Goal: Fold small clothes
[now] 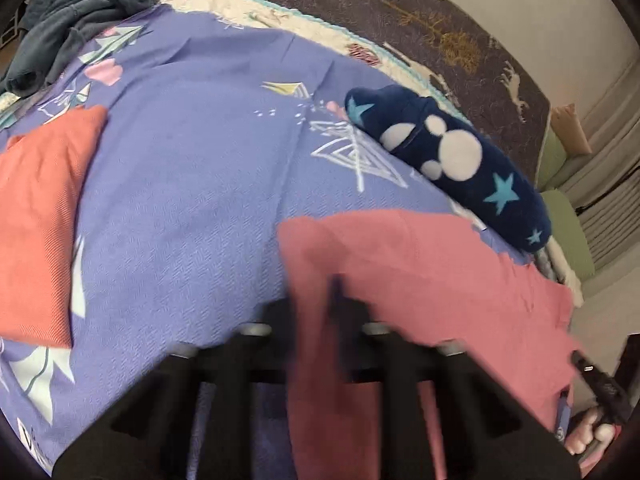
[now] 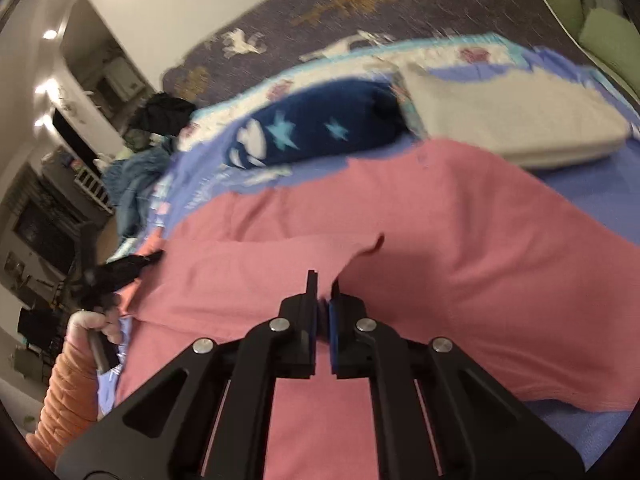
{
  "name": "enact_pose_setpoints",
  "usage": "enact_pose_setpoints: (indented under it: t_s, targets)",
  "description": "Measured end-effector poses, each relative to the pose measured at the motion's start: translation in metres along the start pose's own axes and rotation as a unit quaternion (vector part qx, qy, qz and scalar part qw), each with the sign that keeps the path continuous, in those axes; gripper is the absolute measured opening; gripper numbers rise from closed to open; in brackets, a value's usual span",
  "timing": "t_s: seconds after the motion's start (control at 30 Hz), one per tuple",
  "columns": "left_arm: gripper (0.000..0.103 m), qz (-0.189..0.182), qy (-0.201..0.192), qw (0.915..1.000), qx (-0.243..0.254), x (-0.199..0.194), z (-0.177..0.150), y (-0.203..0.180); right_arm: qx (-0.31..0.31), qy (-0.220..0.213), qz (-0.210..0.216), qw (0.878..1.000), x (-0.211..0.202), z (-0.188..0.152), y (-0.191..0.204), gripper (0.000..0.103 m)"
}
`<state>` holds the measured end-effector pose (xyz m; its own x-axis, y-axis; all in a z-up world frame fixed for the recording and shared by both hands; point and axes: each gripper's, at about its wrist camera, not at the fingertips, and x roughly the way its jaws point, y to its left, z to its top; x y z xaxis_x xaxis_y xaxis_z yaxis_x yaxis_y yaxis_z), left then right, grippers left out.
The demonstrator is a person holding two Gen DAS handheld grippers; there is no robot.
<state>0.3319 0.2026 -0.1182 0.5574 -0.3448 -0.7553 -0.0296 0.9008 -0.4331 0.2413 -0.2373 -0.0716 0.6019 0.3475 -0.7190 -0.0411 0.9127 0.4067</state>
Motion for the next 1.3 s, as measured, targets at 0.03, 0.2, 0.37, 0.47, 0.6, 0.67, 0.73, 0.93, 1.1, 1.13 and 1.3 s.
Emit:
enact_pose_setpoints:
  t_s: [0.03, 0.2, 0.37, 0.47, 0.6, 0.67, 0.73, 0.93, 1.1, 1.13, 1.3]
  targets:
    - [0.006, 0.000, -0.007, 1.0000, 0.001, -0.004, 0.001, 0.001, 0.020, 0.012, -0.003, 1.000, 0.007, -0.003, -0.010, 0.004]
    - [0.003, 0.033, -0.072, 0.9961, 0.039, -0.024, 0.004, -0.002, 0.048, 0.010, 0.013, 0.999, 0.012, -0.013, -0.025, 0.009]
    - [0.000, 0.057, -0.069, 0.9954, 0.033, -0.026, 0.002, 0.016, 0.063, 0.006, 0.023, 0.998, 0.011, -0.011, -0.027, 0.020]
    - [0.014, 0.036, -0.065, 0.9958, 0.054, -0.037, -0.010, 0.014, 0.061, 0.008, 0.035, 0.997, 0.008, -0.013, -0.025, 0.037]
    - [0.043, -0.021, -0.035, 0.9954, 0.086, -0.049, -0.041, 0.004, 0.041, 0.033, 0.051, 0.997, 0.010, -0.023, -0.019, 0.054]
    - [0.043, -0.014, -0.008, 0.9941, 0.107, -0.044, -0.056, -0.001, 0.014, 0.041, 0.045, 0.998, 0.017, -0.027, -0.011, 0.056]
    - [0.042, -0.012, -0.006, 0.9939, 0.110, -0.040, -0.066, 0.001, -0.022, 0.037, 0.024, 0.999, 0.018, -0.030, 0.002, 0.038]
    - [0.011, -0.010, -0.029, 0.9967, 0.076, -0.053, -0.070, 0.025, 0.012, 0.008, 0.030, 0.999, -0.007, -0.013, 0.003, 0.004]
    - [0.010, -0.026, -0.031, 0.9961, 0.079, -0.070, -0.085, 0.030, 0.033, 0.054, -0.050, 0.997, 0.008, -0.025, -0.017, 0.012]
    - [0.016, -0.042, -0.031, 0.9950, 0.085, -0.074, -0.090, 0.028, 0.036, 0.046, -0.049, 0.997, 0.004, -0.026, -0.015, 0.014]
    - [0.040, -0.062, -0.025, 0.9919, 0.108, -0.076, -0.100, 0.013, -0.012, -0.005, -0.067, 0.998, -0.013, -0.023, 0.025, 0.022]
